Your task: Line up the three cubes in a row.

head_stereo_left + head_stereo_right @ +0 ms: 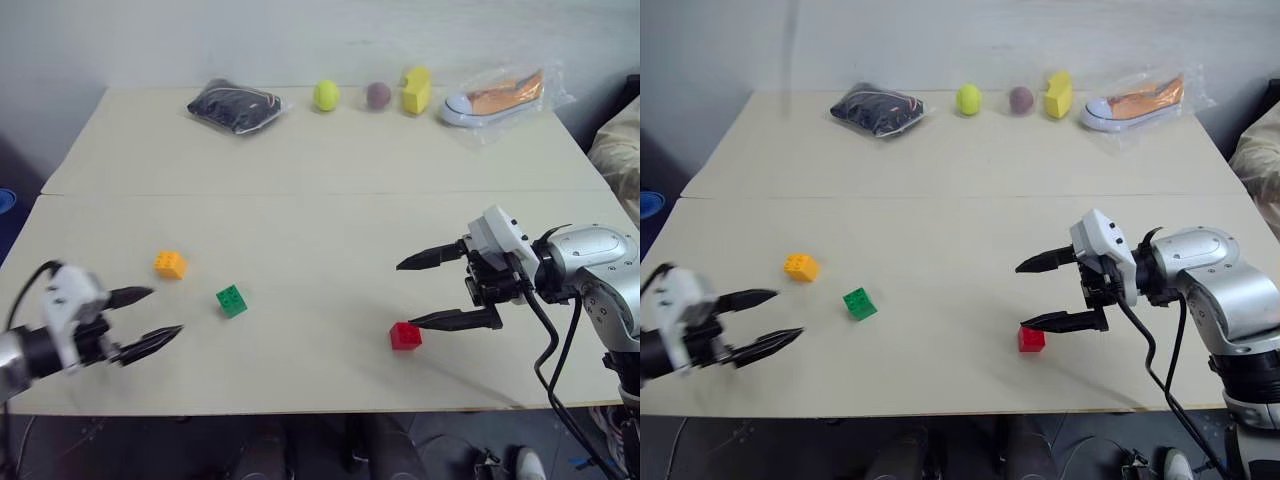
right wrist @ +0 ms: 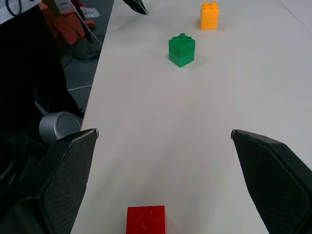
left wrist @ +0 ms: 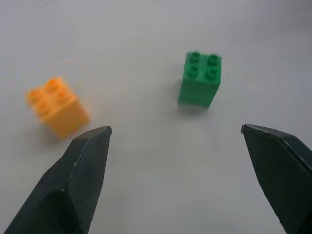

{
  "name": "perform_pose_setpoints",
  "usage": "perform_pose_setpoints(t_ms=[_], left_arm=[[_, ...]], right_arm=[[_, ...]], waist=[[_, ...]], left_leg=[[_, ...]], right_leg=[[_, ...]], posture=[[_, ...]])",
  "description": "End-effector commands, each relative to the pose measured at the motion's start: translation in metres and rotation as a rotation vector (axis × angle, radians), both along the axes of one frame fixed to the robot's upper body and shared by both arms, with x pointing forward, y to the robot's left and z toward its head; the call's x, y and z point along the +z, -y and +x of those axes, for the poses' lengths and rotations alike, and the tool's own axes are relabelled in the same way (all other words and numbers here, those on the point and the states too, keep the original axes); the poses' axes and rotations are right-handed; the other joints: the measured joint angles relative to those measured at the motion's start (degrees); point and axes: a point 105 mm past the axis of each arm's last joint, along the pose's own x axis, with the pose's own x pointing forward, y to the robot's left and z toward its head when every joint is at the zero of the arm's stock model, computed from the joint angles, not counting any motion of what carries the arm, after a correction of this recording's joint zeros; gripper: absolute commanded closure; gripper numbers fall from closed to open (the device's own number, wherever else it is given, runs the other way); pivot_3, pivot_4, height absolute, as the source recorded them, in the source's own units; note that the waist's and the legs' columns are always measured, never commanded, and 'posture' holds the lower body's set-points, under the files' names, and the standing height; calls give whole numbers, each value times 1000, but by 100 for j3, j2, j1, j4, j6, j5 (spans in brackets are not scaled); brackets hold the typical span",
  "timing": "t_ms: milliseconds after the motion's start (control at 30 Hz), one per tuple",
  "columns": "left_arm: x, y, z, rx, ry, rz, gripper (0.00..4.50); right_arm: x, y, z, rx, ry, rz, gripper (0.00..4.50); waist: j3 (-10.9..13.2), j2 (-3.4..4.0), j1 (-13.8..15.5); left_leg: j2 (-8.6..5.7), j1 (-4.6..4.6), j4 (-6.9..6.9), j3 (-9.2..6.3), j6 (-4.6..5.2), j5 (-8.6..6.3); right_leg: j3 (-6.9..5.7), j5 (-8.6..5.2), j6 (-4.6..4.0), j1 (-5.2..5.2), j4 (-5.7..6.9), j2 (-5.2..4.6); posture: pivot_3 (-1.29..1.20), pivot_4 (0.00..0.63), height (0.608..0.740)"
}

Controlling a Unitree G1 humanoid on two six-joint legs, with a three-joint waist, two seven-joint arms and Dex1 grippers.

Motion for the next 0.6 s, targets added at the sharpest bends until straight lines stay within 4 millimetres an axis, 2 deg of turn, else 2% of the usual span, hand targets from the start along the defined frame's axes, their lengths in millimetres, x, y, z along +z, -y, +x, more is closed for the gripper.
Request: perform_pose_setpoints(t_ms=[33, 200, 467, 500, 533, 600], left_arm=[[-7, 7, 18, -10, -6, 24, 0], [-20, 23, 40, -67, -30, 39, 0], [-37, 40, 50, -117, -52, 63, 0], [-38, 41, 51, -112, -49, 64, 418], [-38, 42, 52, -108, -46, 63, 544], [-38, 45, 52, -115, -43, 53, 1145]], right_arm=[[9, -4, -8, 12, 37, 26, 23], [7, -7, -11, 13, 46, 25, 23], [7, -10, -8, -3, 65, 29, 23], [7, -10, -8, -4, 65, 30, 0], [7, -10, -8, -4, 65, 30, 0], [7, -10, -7, -7, 67, 29, 0]], waist=[[0, 0, -39], [0, -1, -34], [-1, -2, 16], [-1, -2, 22], [-1, -2, 23], [-1, -2, 27]], left_leg=[[3, 0, 0, 7, 0, 1], [3, 3, 3, 13, 0, 3], [2, 3, 8, 19, 3, 4], [2, 3, 8, 19, 3, 4], [2, 3, 8, 19, 3, 4], [2, 3, 8, 19, 3, 5]], right_leg=[[2, 0, 0, -1, 1, 6], [4, 0, 0, -2, 5, 11], [8, 0, 1, -4, 8, 10], [8, 0, 1, -3, 9, 10], [9, 1, 1, -3, 10, 10], [8, 1, 1, -3, 10, 10]], posture=[[0, 150, 740], [0, 150, 740], [0, 150, 740], [0, 150, 740], [0, 150, 740], [0, 150, 740]])
